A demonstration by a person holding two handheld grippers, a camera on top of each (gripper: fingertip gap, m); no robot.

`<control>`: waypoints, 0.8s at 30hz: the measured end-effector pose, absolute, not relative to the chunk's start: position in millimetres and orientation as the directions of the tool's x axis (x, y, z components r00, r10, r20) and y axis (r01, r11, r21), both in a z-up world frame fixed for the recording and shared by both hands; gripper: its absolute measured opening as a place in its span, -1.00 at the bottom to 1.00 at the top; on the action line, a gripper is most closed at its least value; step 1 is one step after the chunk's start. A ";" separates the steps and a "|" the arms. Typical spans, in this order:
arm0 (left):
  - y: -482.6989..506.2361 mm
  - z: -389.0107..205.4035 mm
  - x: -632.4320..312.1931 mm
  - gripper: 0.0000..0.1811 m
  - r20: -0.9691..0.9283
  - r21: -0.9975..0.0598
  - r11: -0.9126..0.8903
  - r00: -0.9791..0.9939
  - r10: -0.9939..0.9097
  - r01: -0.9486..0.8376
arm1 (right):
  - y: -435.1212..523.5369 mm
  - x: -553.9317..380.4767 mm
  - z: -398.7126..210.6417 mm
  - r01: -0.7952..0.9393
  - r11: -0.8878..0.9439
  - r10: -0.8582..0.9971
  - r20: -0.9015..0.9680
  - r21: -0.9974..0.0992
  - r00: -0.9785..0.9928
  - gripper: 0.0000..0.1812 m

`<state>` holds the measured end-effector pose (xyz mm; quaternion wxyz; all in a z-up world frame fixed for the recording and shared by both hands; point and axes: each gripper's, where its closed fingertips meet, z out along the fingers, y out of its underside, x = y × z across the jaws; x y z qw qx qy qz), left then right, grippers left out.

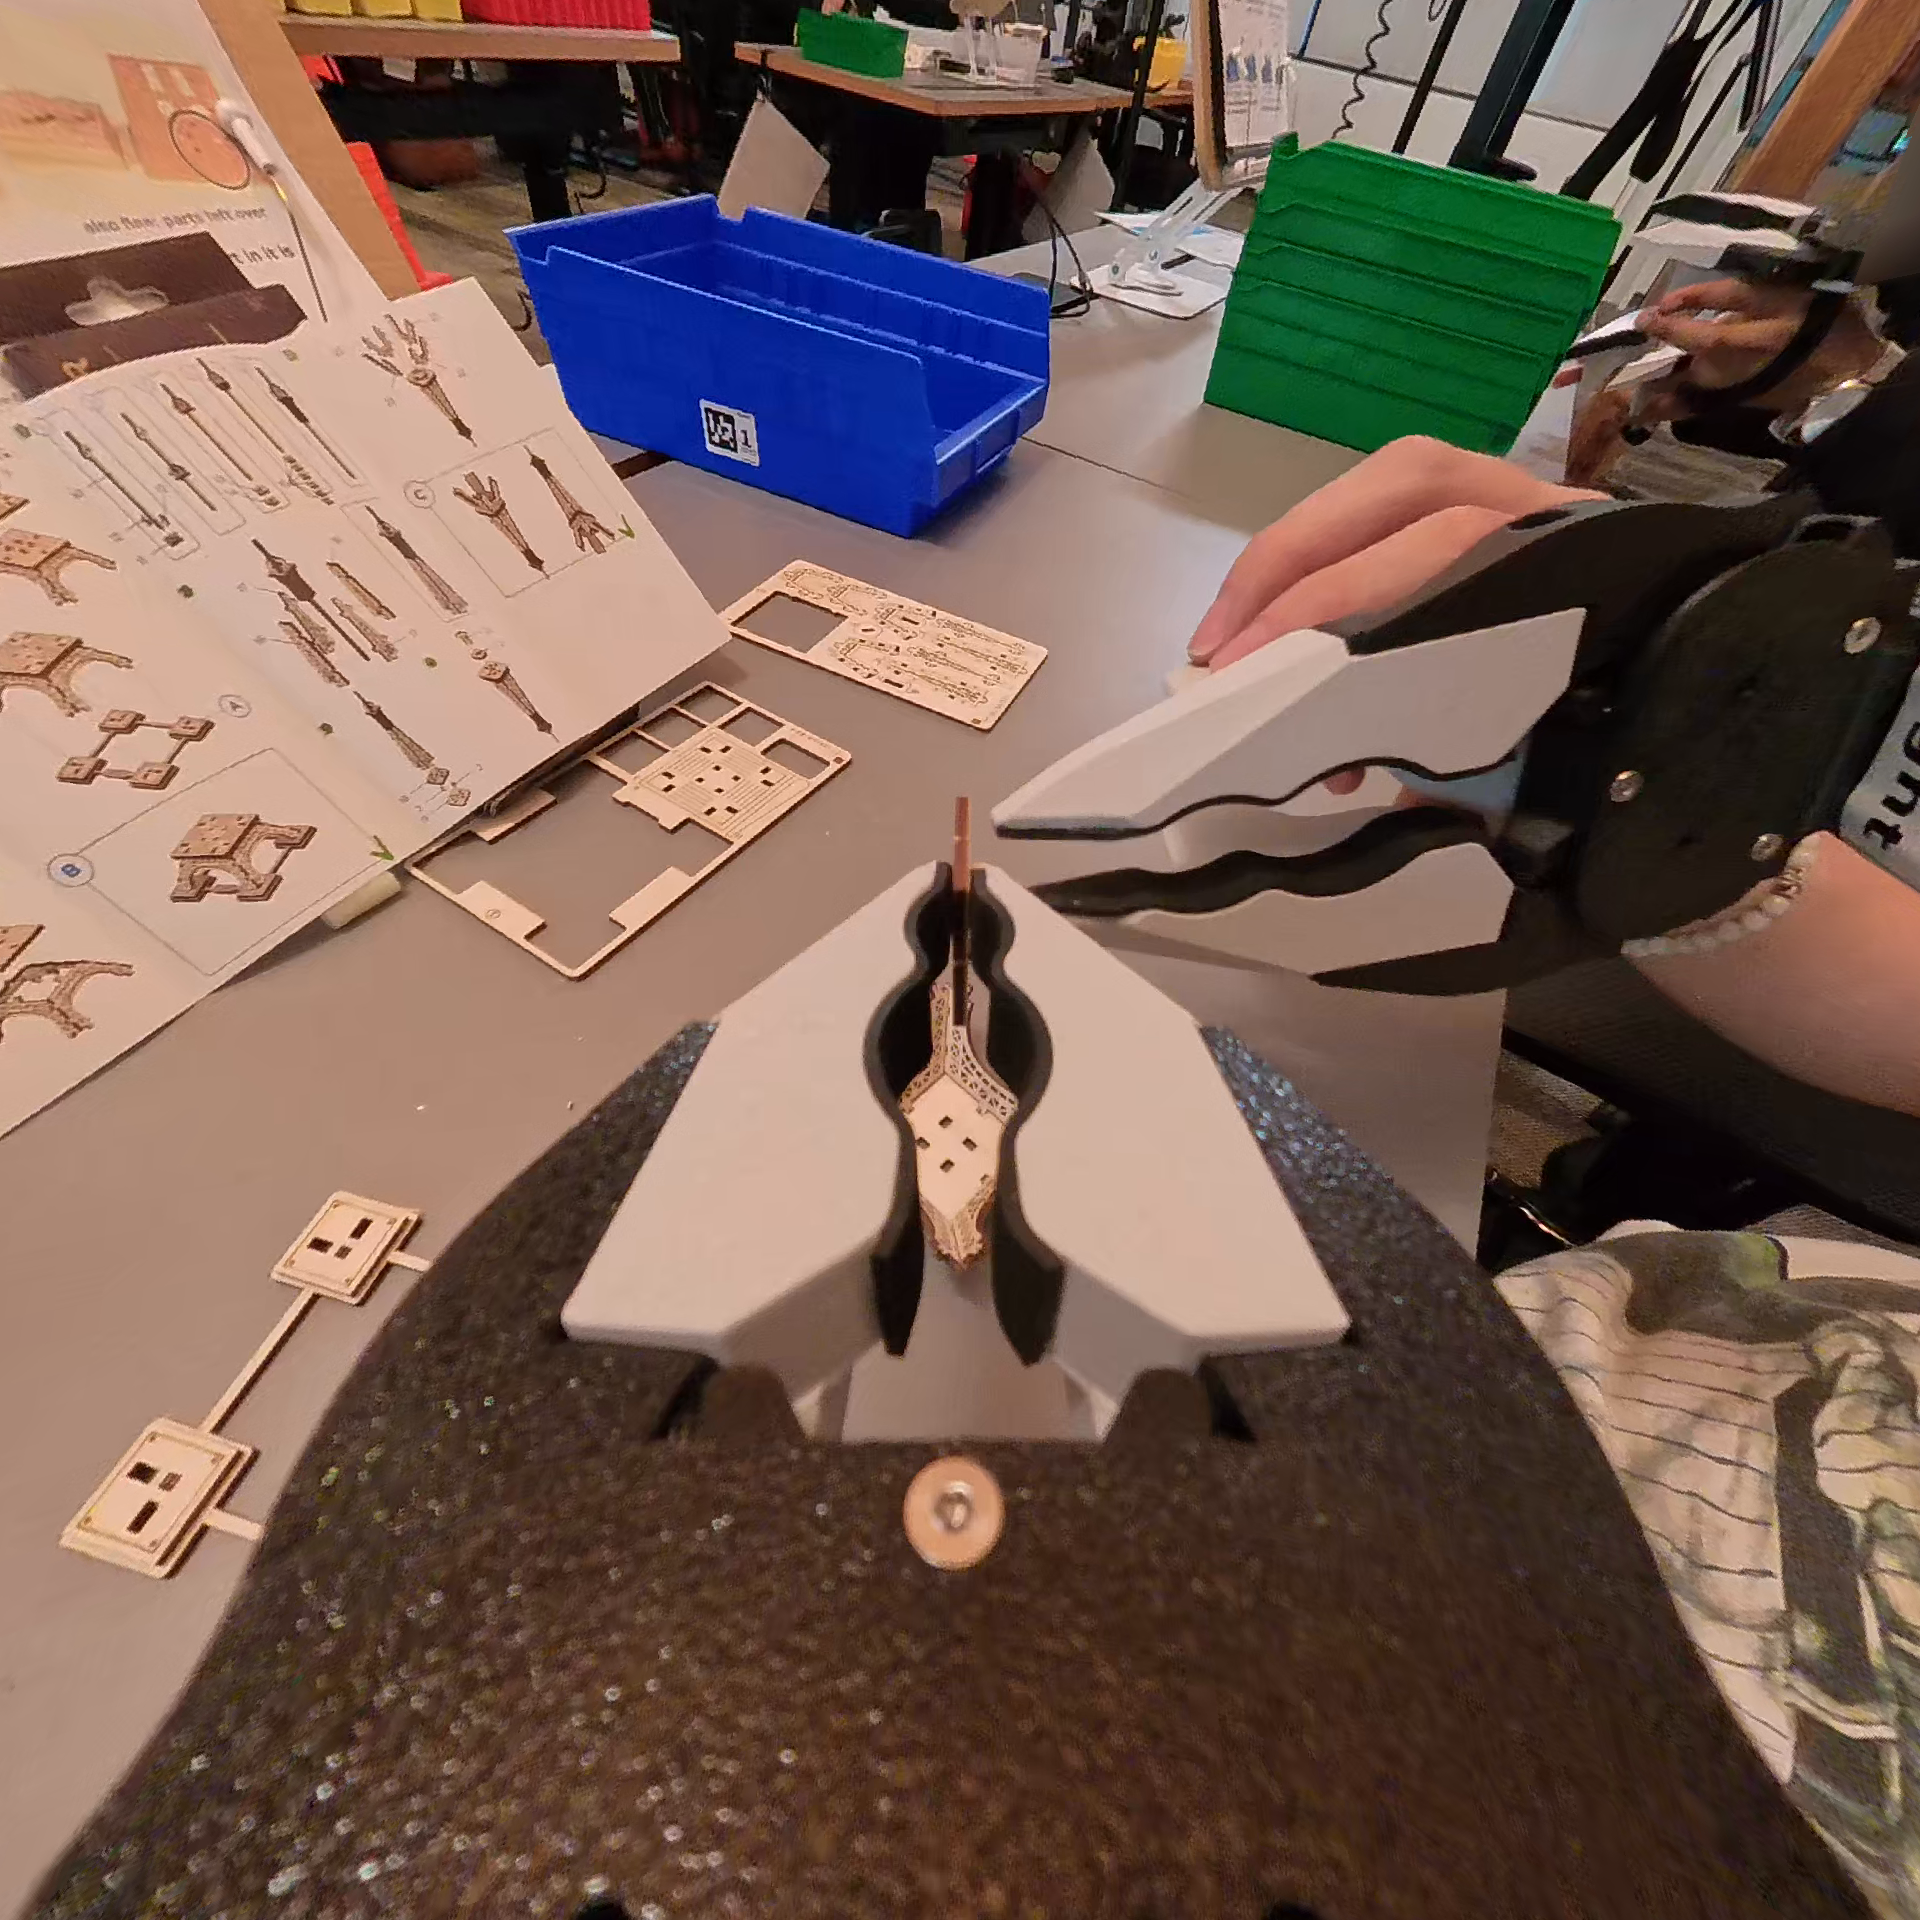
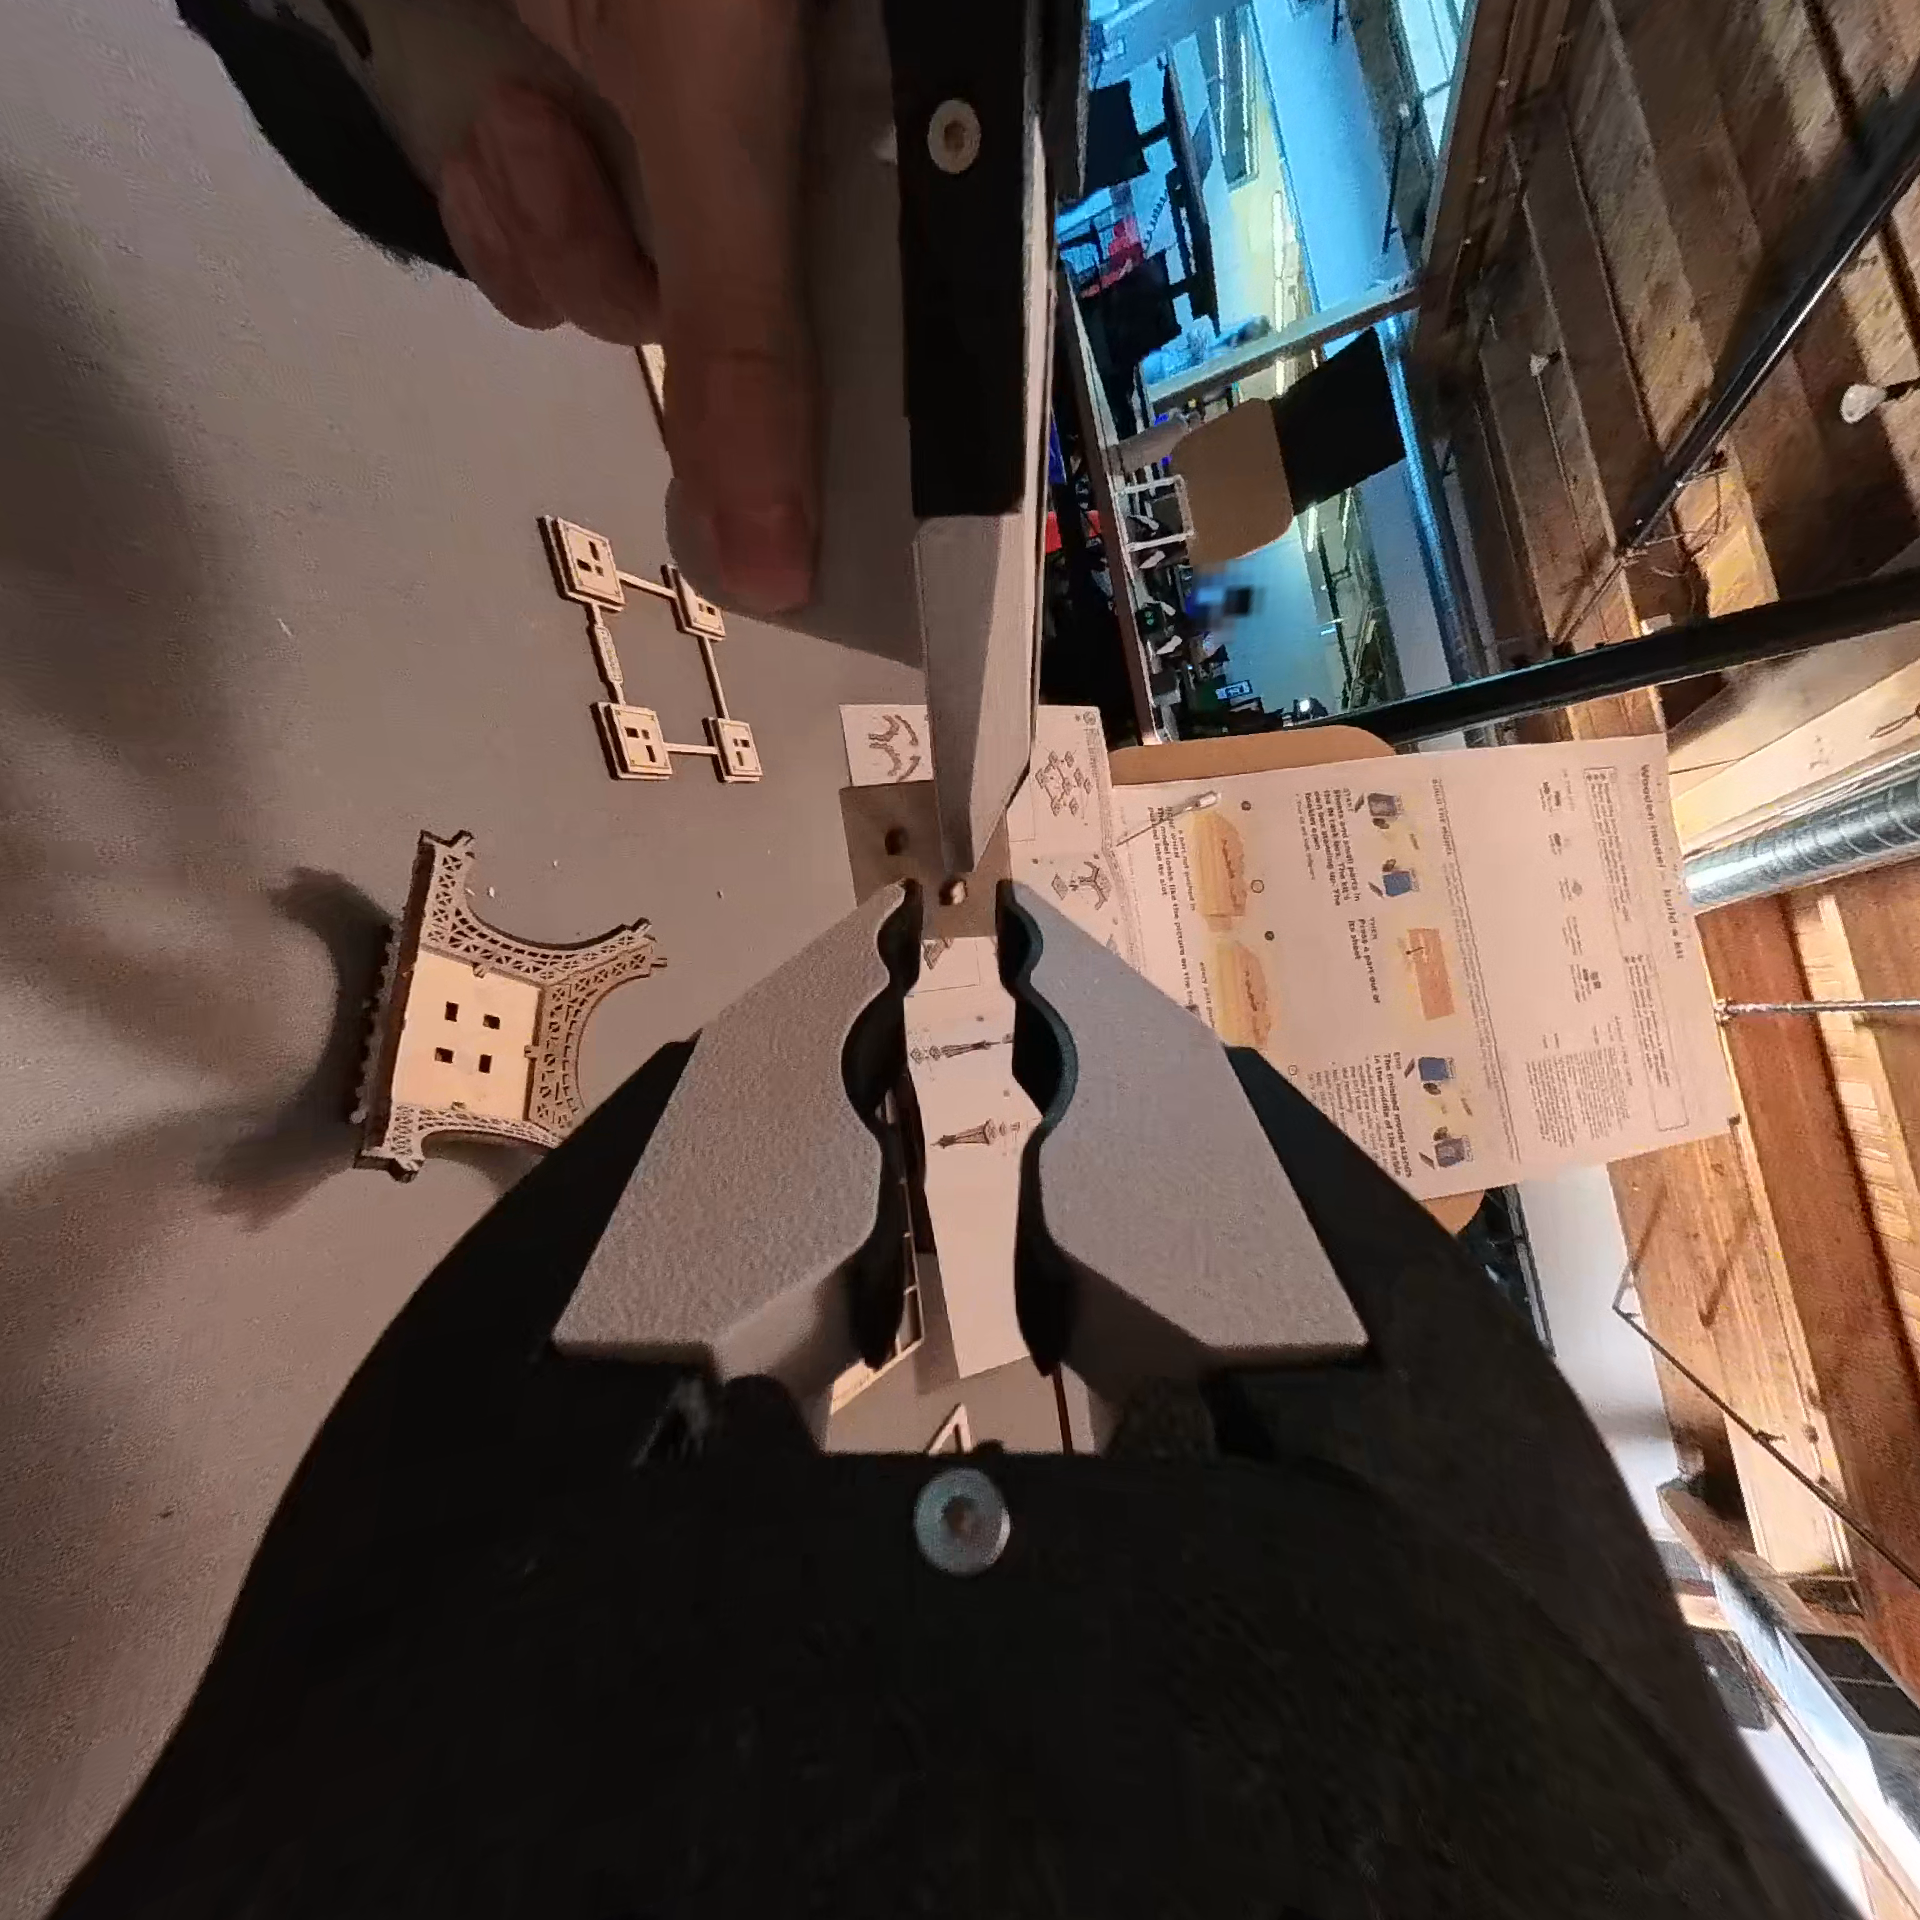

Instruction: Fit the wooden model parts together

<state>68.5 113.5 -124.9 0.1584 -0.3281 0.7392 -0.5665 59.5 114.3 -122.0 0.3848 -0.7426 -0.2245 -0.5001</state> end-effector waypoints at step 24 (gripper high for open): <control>118.8 -119.7 72.7 -1.00 0.133 -0.950 0.114 -0.708 -0.693 -0.290 | 117.1 64.5 -121.3 0.705 -0.676 0.015 0.953 -0.214 0.304 -1.00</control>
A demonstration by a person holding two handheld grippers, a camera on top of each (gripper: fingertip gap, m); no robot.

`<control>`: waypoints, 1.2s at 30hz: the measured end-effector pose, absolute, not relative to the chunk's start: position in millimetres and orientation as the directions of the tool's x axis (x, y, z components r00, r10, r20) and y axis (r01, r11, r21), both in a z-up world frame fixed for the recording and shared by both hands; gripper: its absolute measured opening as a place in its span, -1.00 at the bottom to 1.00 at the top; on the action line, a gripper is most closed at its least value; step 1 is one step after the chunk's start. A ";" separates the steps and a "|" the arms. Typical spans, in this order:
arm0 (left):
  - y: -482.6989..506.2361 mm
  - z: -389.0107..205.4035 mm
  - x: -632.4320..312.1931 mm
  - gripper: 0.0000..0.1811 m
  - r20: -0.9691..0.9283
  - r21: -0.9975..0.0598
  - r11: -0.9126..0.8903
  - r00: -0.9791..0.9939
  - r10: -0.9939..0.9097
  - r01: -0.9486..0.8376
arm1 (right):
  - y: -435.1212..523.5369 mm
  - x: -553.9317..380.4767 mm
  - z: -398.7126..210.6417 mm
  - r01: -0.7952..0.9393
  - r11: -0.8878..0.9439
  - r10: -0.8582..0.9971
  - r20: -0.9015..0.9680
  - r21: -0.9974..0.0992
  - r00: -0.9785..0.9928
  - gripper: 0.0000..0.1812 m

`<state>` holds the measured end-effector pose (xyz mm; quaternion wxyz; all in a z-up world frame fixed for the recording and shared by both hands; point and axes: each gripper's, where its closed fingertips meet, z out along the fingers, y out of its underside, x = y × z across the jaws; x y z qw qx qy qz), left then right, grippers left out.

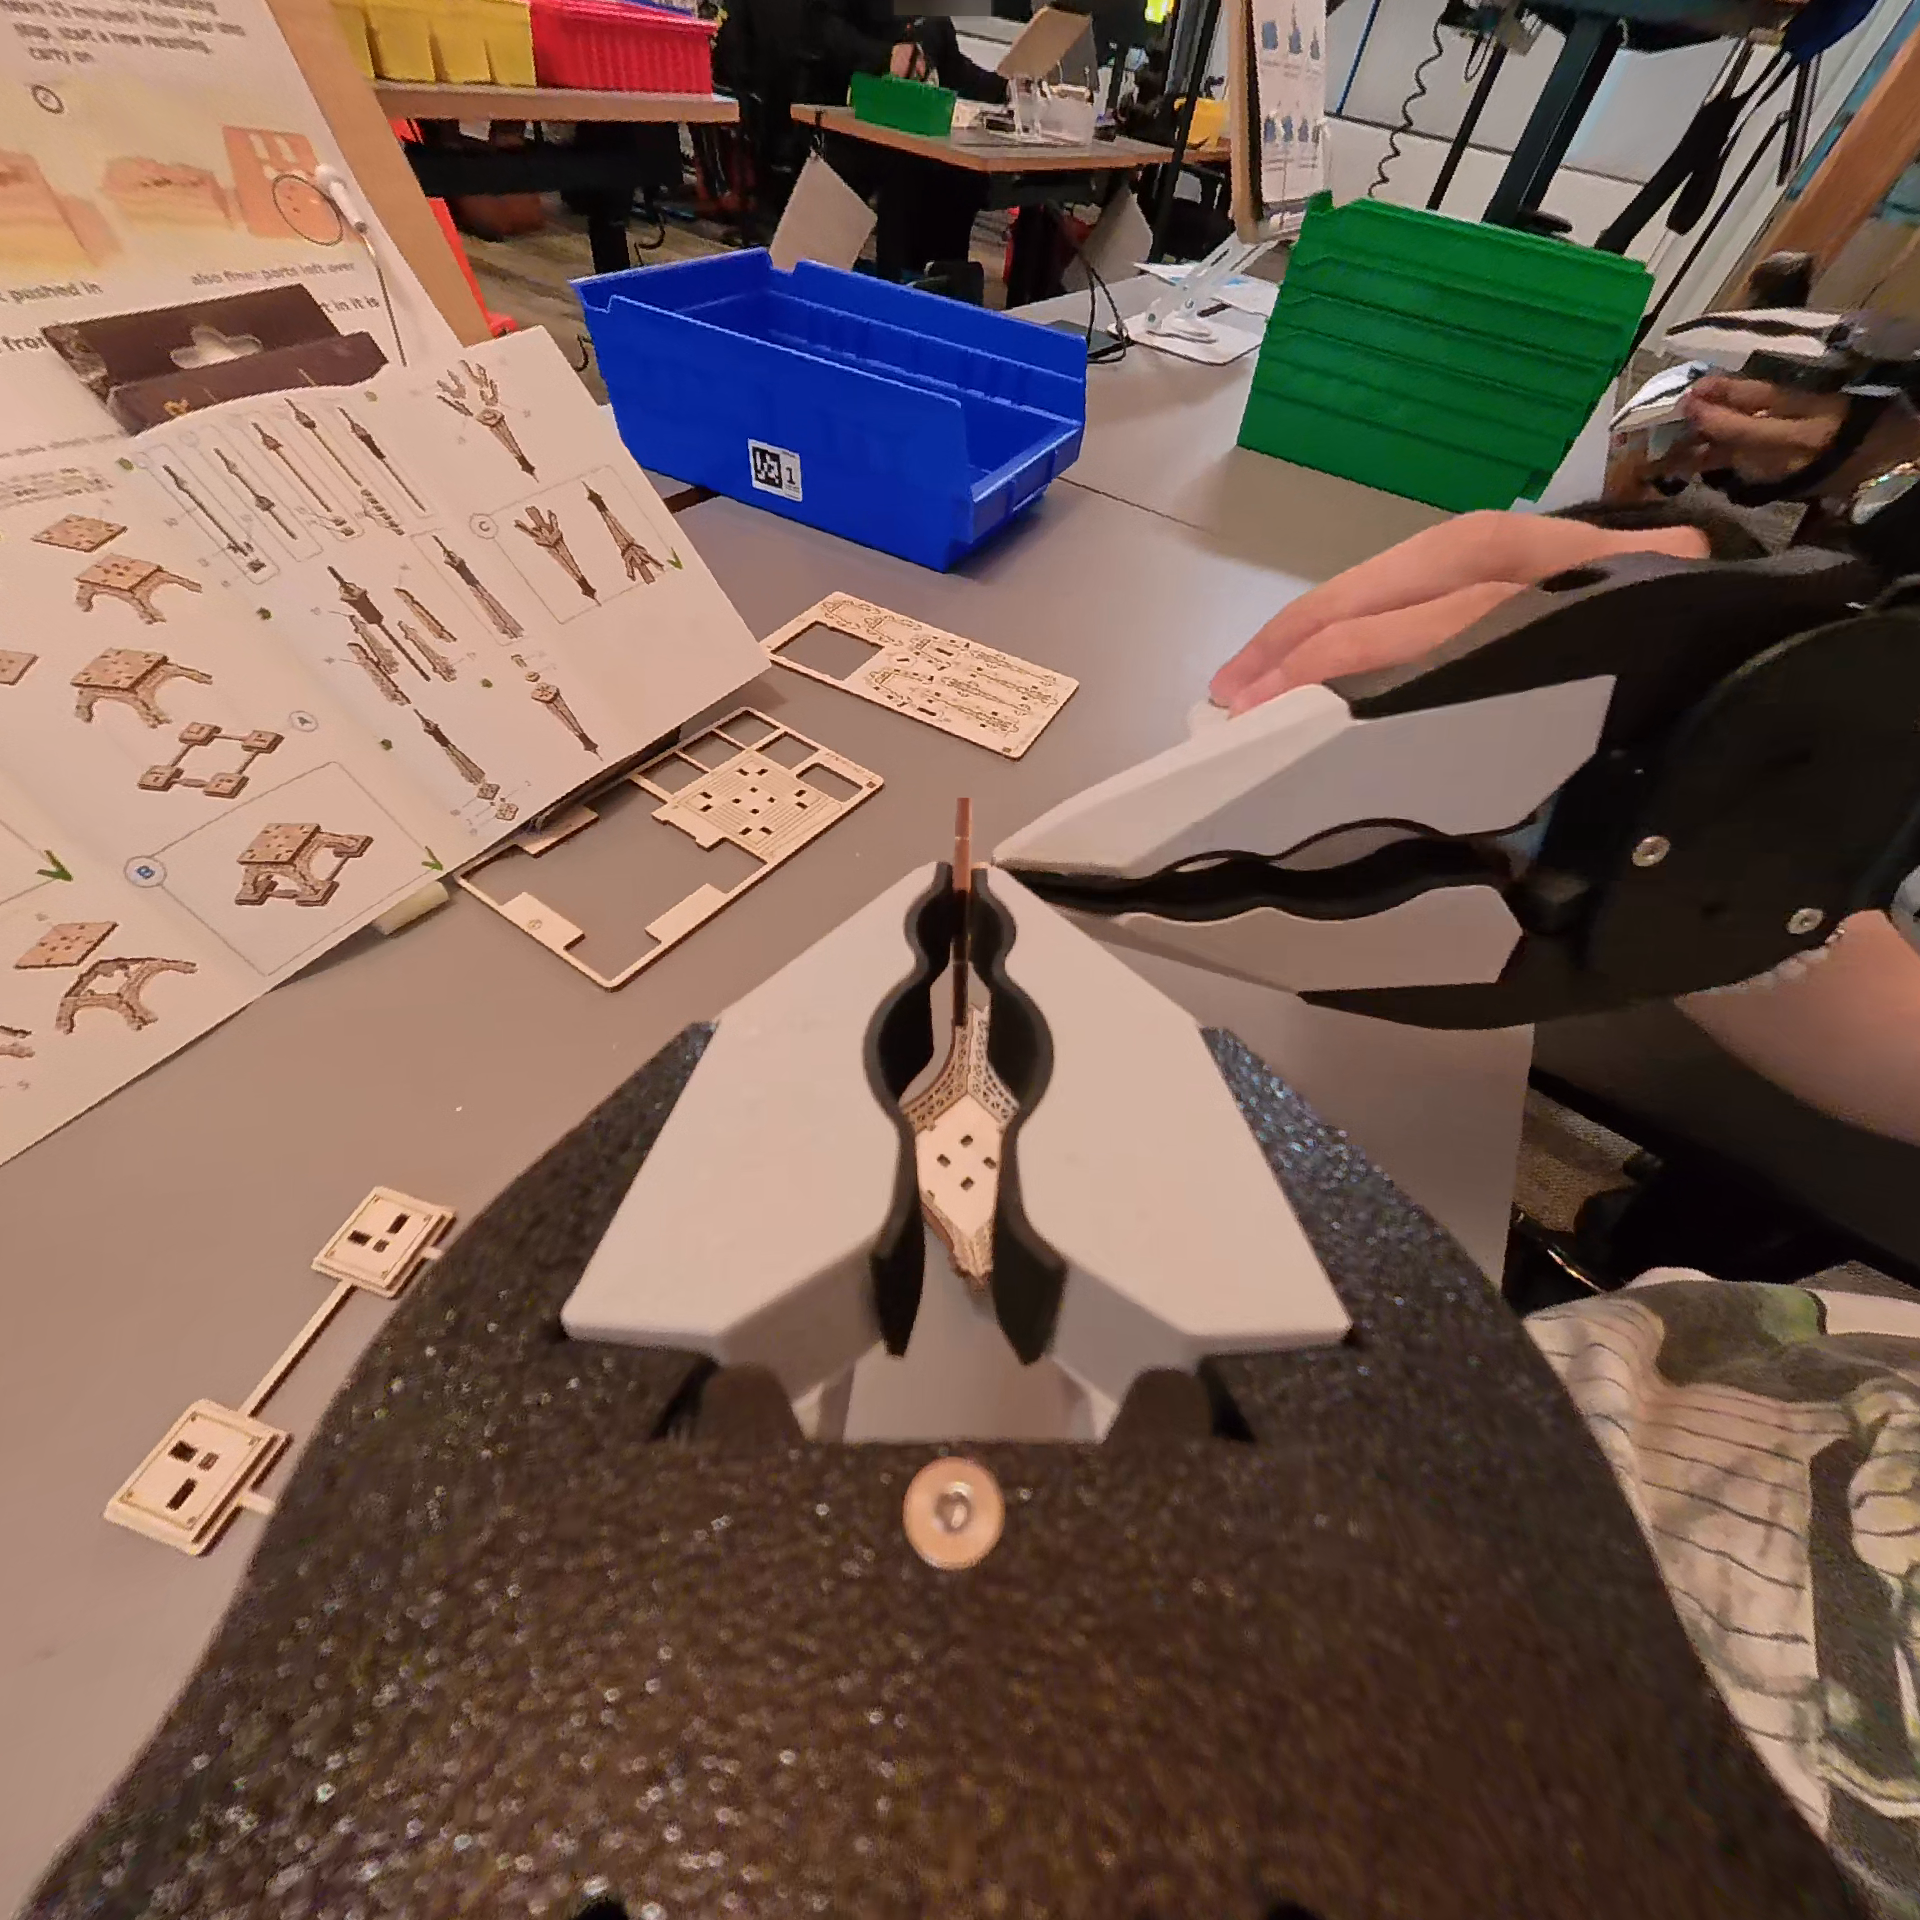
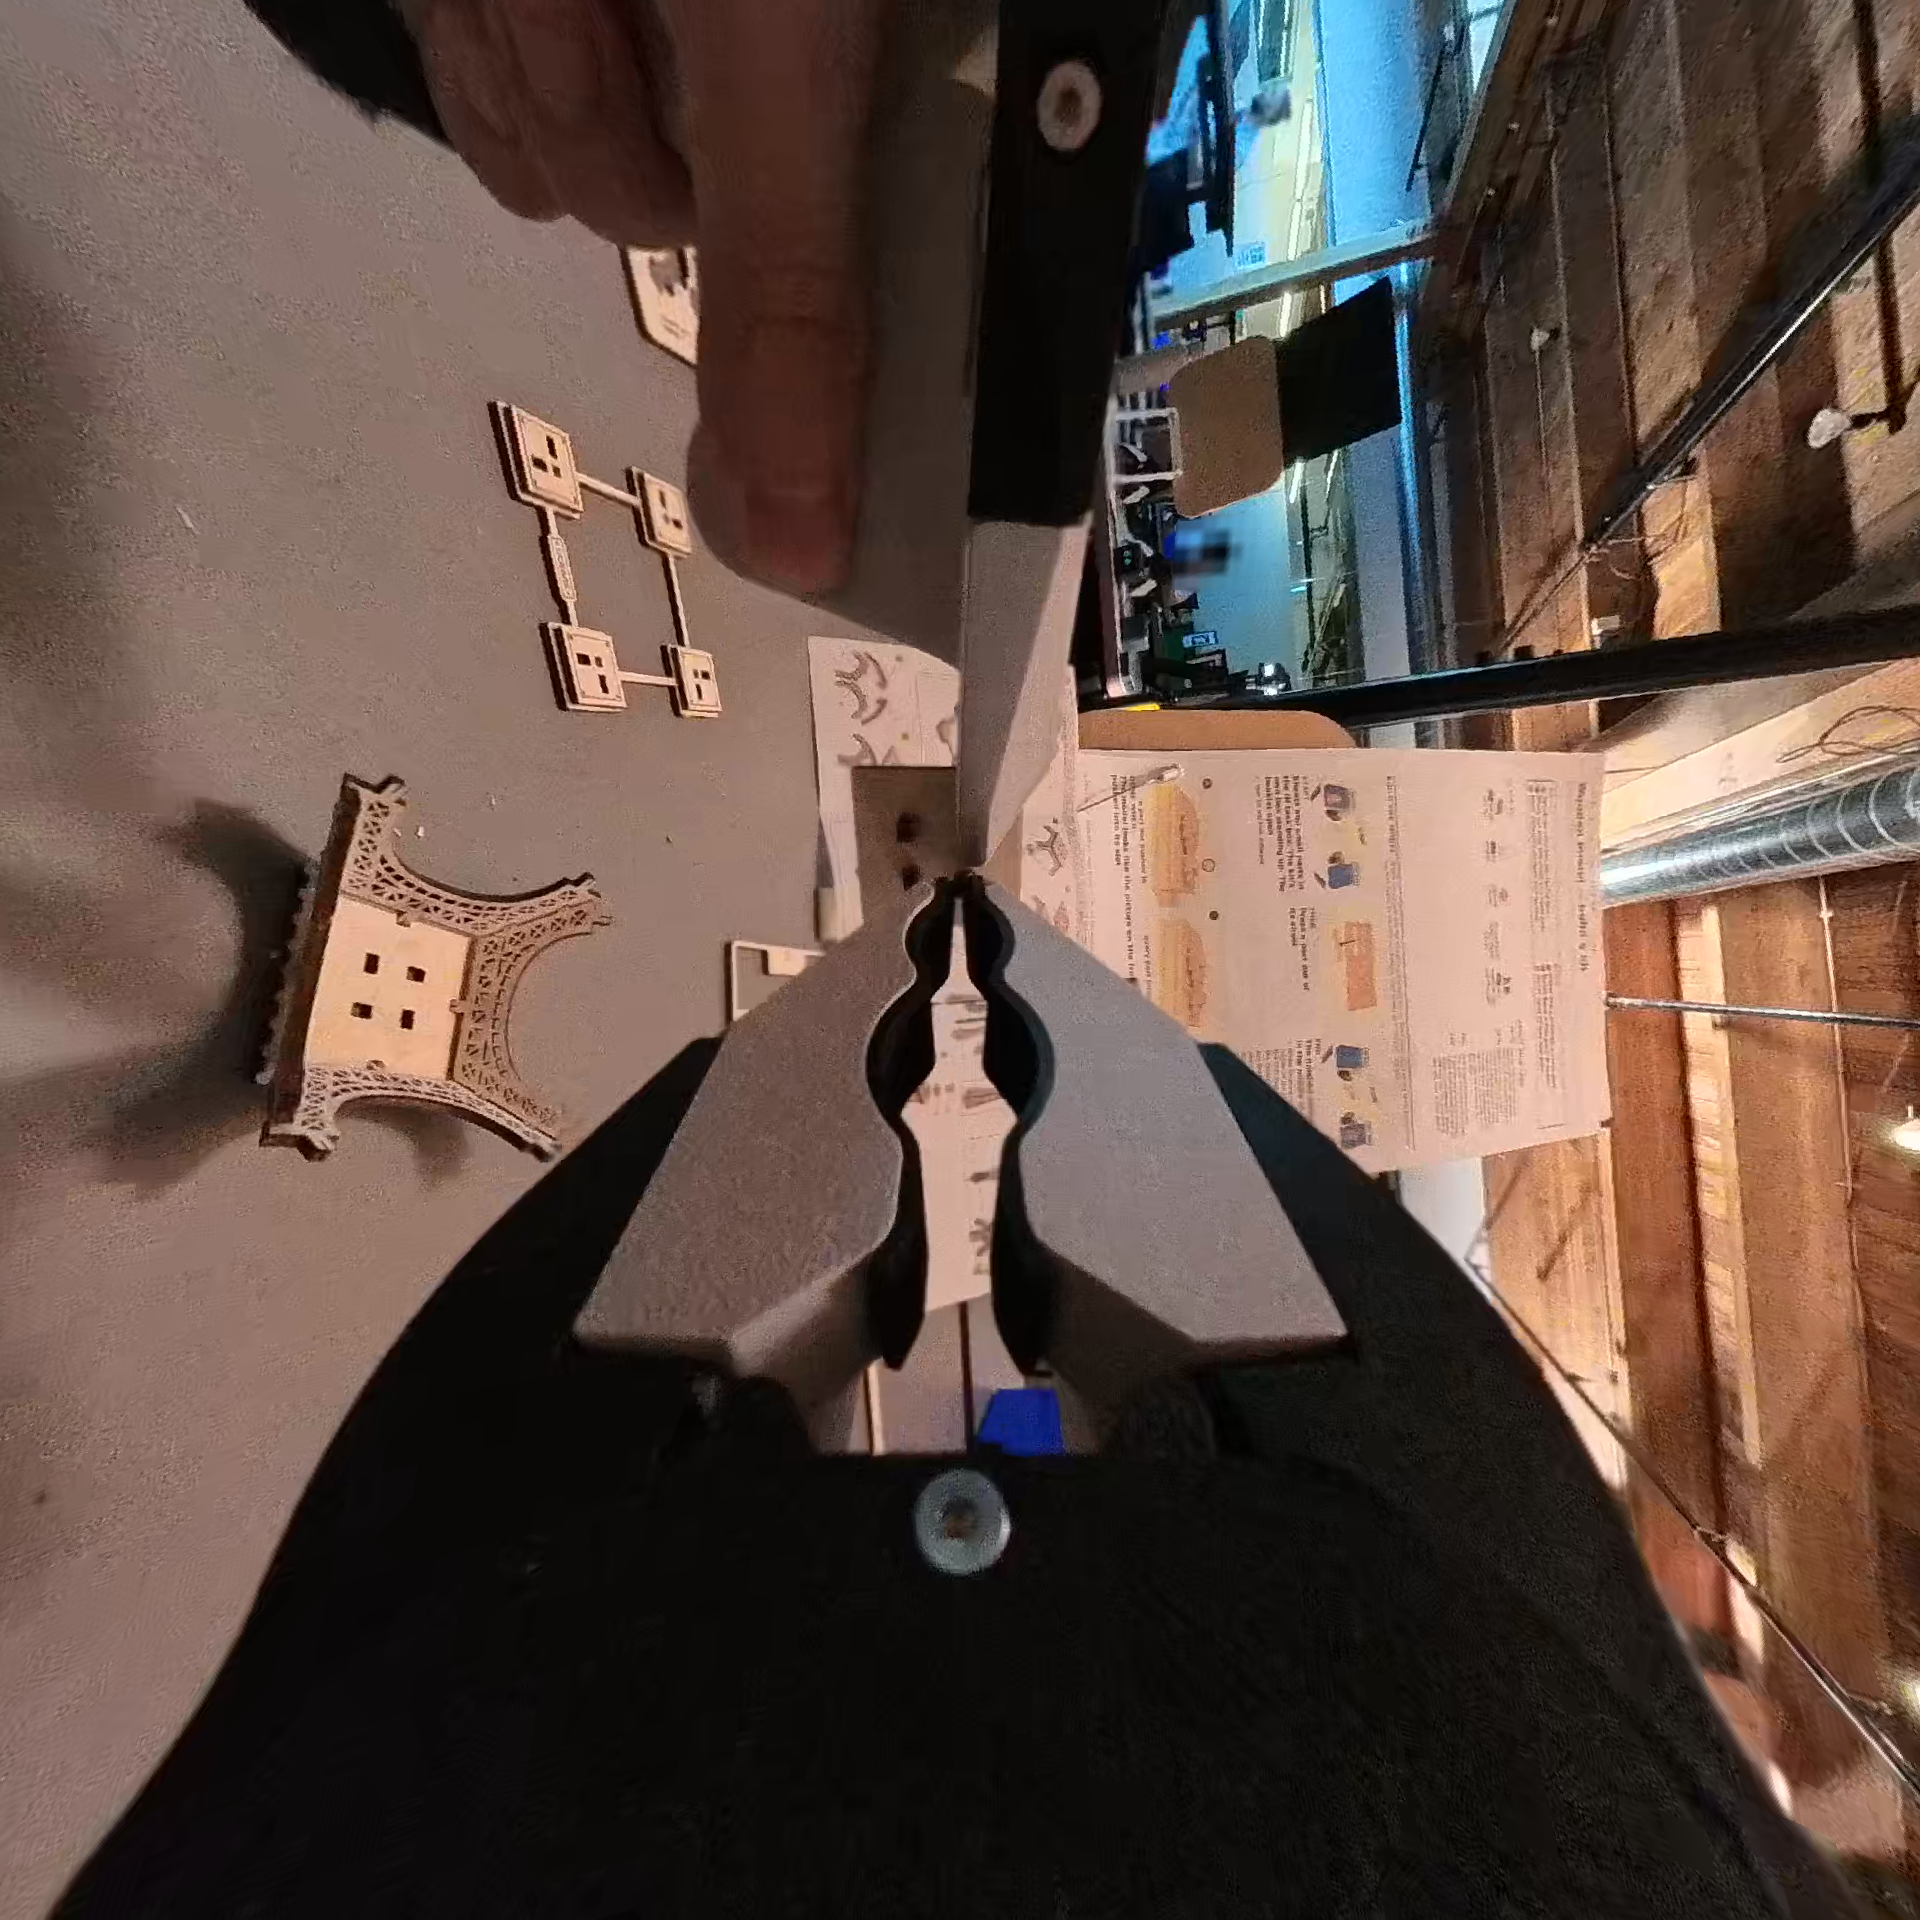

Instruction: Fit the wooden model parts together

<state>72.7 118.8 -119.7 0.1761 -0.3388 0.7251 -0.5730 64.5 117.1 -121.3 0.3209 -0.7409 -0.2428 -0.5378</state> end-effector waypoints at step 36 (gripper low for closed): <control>150.2 -113.9 86.7 -0.99 0.061 -0.965 0.113 -0.622 -0.781 -0.237 | 92.1 82.3 -111.4 0.654 -0.735 0.035 0.952 -0.181 0.304 -1.00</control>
